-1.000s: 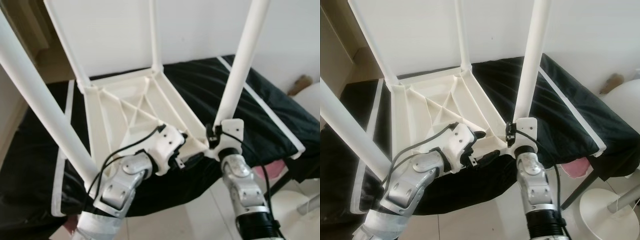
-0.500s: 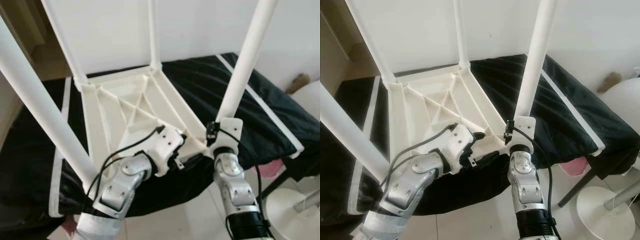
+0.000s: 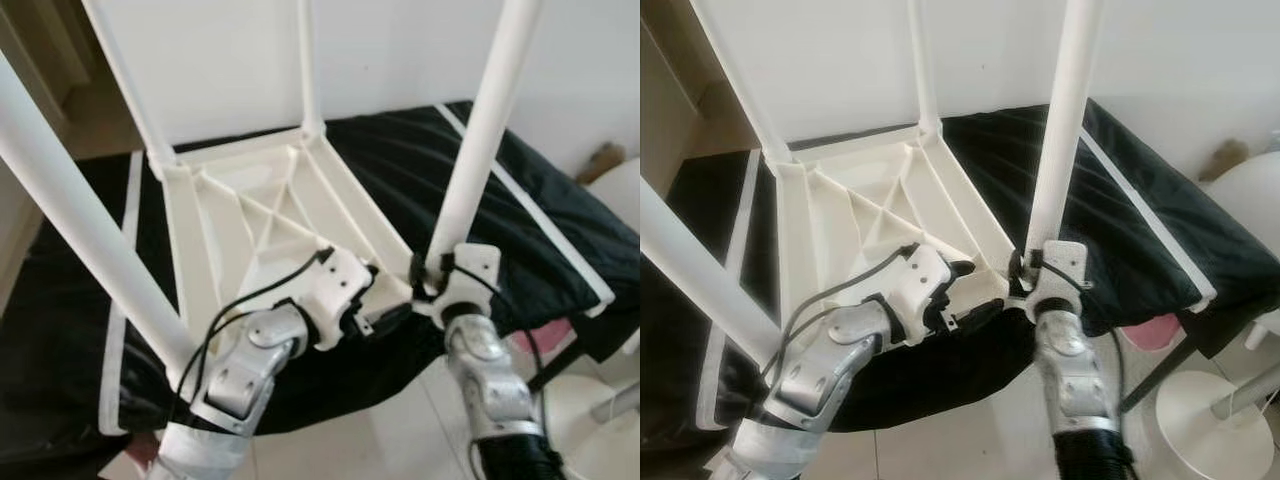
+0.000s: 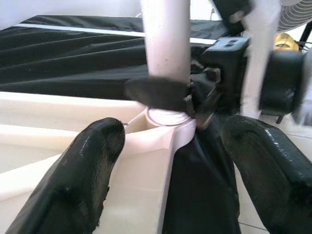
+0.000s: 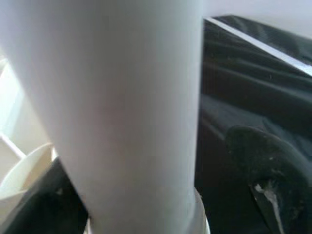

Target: Building children table

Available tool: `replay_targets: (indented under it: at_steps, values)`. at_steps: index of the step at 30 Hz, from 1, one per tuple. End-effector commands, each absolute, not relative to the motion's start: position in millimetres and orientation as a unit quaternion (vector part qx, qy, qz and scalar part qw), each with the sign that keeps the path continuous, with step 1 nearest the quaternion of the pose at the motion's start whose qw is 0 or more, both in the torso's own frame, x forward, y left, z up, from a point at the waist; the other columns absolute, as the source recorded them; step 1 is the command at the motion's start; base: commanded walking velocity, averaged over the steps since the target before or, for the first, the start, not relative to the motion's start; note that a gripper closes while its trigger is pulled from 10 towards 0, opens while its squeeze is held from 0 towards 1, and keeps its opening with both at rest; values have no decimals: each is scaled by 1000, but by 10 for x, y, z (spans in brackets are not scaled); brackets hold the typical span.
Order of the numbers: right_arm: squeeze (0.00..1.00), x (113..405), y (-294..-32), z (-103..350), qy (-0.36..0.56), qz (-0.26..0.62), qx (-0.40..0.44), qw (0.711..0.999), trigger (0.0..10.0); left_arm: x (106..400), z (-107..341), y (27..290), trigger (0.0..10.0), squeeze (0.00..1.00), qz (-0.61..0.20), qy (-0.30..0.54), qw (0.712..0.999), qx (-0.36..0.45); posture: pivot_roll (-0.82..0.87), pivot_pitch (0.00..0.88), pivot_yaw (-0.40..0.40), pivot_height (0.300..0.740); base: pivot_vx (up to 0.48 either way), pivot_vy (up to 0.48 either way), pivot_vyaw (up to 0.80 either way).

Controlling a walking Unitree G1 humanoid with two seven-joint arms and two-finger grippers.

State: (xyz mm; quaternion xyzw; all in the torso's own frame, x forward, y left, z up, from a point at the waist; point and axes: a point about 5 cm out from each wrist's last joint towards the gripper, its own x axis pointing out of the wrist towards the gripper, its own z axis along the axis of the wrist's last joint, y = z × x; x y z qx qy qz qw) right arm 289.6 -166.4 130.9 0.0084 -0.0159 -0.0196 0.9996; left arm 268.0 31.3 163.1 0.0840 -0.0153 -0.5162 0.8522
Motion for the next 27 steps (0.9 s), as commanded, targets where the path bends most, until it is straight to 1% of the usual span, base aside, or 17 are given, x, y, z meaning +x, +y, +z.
replay_targets:
  at_steps: [1, 2, 3, 4, 5, 6, 10, 12, 13, 14, 17, 20, 24, 25, 26, 27]
  values:
    - [1000, 2834, -1754, 1295, -23, 33, 8, 999, 10000, 2708, 1648, 317, 10000, 0, -504, -20, 859, 85, -58, 0, 24, 740, 0, 0, 0]
    - [1000, 2834, -1754, 1295, -23, 33, 8, 999, 10000, 2708, 1648, 317, 10000, 0, -504, -20, 859, 85, -58, 0, 24, 740, 0, 0, 0]
    - [1000, 2817, -1782, 1283, -20, 56, 7, 998, 10000, 2713, 1650, 318, 10000, 0, -503, -20, 860, 85, -58, 0, 25, 740, 0, 0, 0]
    - [733, 2801, -1814, 1270, -18, 82, -5, 996, 10000, 2717, 1652, 320, 10000, 0, -503, -21, 860, 85, -60, 0, 26, 740, 0, 0, 0]
    - [0, 2793, -1827, 1264, -14, 110, -11, 994, 10000, 2722, 1651, 321, 10000, 0, -503, -21, 860, 86, -60, 0, 26, 740, 0, 0, 0]
    - [0, 2793, -1827, 1264, -14, 110, -11, 994, 10000, 2722, 1651, 321, 10000, 0, -503, -21, 860, 86, -60, 0, 26, 740, 0, 0, 0]
    - [0, 2867, -1911, 1351, -26, 175, -30, 984, 10000, 2751, 1685, 297, 10000, 0, -504, -27, 859, 87, -65, 0, 32, 740, 0, 0, 0]
    - [0, 2870, -1919, 1356, -27, 182, -31, 982, 10000, 2752, 1687, 295, 10000, 0, -505, -28, 859, 87, -65, 0, 32, 740, 0, 0, 0]
    - [0, 2934, -1898, 1387, -26, 208, -46, 977, 10000, 2758, 1690, 288, 10000, 0, -507, -29, 857, 88, -74, 0, 42, 740, 0, 0, 0]
    - [0, 2934, -1898, 1387, -26, 208, -46, 977, 10000, 2758, 1690, 288, 10000, 0, -507, -29, 857, 88, -74, 0, 42, 740, 0, 0, 0]
    - [0, 3070, -1851, 1444, -18, 264, -77, 961, 10000, 2772, 1698, 279, 10000, 0, -510, -32, 855, 91, -73, 0, 43, 740, 0, 0, 0]
    - [0, 3107, -1845, 1446, -15, 272, -82, 959, 10000, 2781, 1703, 278, 10000, 0, -510, -32, 855, 91, -66, 0, 41, 740, 0, 0, 0]
    - [0, 3202, -1834, 1398, 4, 295, -108, 949, 10000, 2783, 1719, 272, 10000, 0, -510, -36, 855, 92, -53, 0, 34, 740, 0, 0, 0]
    - [0, 3205, -1833, 1383, 7, 304, -109, 947, 2941, 2779, 1721, 272, 10000, 0, -508, -37, 855, 92, -45, 0, 28, 740, 0, 0, 0]
    - [0, 3202, -1832, 1377, 8, 309, -108, 945, 2941, 2777, 1722, 272, 10000, 0, -508, -38, 856, 92, -45, 0, 28, 740, 0, 0, 0]
    - [0, 3194, -1835, 1369, 9, 314, -106, 943, 0, 2779, 1721, 279, 10000, 0, -505, -37, 858, 91, -45, 0, 28, 740, 0, 0, 0]
